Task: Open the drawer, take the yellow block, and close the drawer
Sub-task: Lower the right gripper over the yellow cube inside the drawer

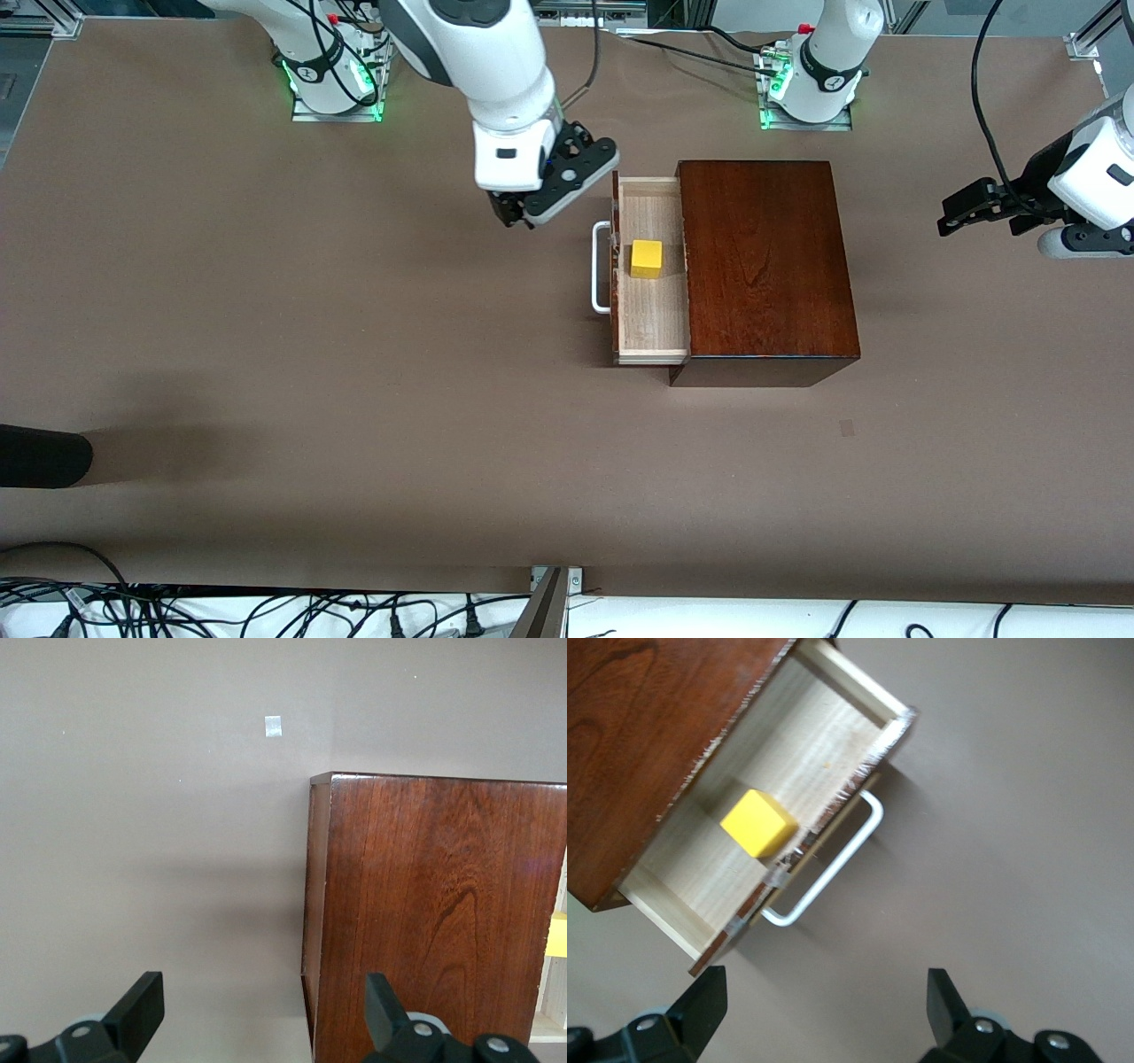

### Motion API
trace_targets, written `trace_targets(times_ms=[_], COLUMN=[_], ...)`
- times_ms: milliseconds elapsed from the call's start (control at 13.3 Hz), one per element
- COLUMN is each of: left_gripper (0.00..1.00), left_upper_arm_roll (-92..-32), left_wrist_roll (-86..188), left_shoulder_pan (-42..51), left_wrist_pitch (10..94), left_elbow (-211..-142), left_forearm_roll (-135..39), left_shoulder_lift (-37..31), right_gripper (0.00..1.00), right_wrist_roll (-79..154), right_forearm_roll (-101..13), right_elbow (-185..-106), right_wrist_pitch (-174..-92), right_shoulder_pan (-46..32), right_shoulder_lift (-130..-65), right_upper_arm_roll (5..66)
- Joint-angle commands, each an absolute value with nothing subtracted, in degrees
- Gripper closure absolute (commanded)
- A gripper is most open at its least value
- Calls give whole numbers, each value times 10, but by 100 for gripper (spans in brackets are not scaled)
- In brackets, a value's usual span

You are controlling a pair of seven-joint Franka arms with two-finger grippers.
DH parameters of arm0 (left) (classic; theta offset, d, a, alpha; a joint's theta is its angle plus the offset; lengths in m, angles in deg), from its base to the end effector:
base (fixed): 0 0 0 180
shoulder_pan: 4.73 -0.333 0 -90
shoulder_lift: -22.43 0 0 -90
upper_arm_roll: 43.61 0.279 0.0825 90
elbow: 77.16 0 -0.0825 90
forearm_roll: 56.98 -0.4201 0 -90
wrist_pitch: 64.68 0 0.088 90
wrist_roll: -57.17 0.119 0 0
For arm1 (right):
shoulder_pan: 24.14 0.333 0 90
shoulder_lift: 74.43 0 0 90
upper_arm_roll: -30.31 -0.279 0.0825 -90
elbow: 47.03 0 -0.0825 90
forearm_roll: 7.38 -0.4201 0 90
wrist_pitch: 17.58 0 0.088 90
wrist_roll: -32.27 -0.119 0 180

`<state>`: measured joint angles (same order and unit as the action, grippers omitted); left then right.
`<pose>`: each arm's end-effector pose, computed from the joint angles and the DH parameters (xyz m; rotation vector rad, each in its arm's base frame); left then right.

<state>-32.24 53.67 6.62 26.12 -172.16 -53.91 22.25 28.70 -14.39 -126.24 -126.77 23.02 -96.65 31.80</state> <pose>0.5879 -0.0062 0.5308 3.0871 0.0992 -0.1204 0.4894 0.5192 0.4523 -2.8009 -1.0303 -0.1166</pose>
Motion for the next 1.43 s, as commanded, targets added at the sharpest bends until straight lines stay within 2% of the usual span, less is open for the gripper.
trace_targets(times_ms=[0, 451, 1053, 1353], left_gripper=[0, 0, 0, 0], left_upper_arm_roll=[-319, -317, -318, -318], left_wrist_roll=[550, 544, 547, 549], left_shoulder_pan=[68, 45, 38, 38], left_wrist_pitch=[281, 302, 305, 305], left_elbow=[-1736, -1701, -1681, -1681], left_forearm_roll=[-528, -529, -510, -508], left_shoulder_lift=[236, 208, 186, 184], right_gripper=[0, 0, 0, 0], right_wrist_roll=[317, 413, 520, 524], right_forearm_roll=[-153, -153, -113, -99], right_elbow=[-1226, -1128, -1091, -1071], right_wrist_pitch=[-1284, -1286, -1288, -1328], right_shoulder_pan=[259, 267, 286, 289], right_shoulder_lift=[-1002, -1083, -1151, -1191], right_upper_arm_roll=[324, 314, 314, 315])
